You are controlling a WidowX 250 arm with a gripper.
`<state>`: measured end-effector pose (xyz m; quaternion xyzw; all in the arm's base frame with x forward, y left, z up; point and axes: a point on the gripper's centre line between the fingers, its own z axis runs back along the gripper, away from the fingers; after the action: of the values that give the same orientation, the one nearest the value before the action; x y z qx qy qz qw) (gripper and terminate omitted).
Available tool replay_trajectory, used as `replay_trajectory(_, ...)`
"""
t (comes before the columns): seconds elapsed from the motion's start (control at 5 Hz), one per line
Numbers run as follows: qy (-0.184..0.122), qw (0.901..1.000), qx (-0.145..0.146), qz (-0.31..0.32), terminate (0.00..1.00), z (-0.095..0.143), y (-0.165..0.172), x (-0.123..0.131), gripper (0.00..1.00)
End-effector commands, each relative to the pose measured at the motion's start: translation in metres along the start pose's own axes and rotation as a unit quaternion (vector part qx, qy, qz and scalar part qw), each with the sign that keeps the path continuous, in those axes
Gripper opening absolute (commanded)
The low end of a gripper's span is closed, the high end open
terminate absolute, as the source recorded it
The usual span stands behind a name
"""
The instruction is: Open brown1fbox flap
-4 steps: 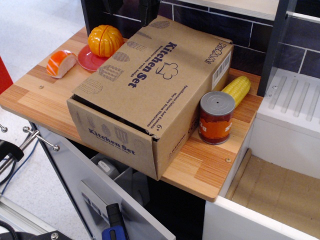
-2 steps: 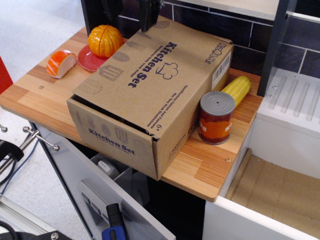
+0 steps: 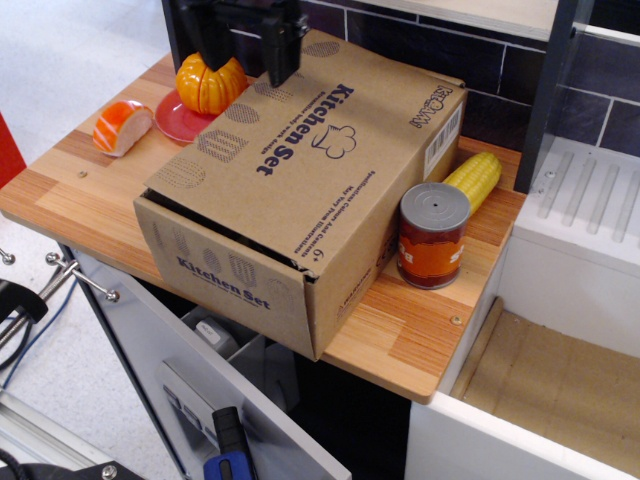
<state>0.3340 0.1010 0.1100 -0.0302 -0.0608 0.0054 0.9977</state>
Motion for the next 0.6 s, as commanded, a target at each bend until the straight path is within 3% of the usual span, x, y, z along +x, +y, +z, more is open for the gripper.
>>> replay_trajectory(0.0,-0.024,0.9987,-0.041,0.019,0.00,0.007,-0.008,0.004,1.00)
replay_trajectory(0.4,-0.021,0.9945,-0.085,0.057,0.00,0.013,-0.031,0.009,1.00)
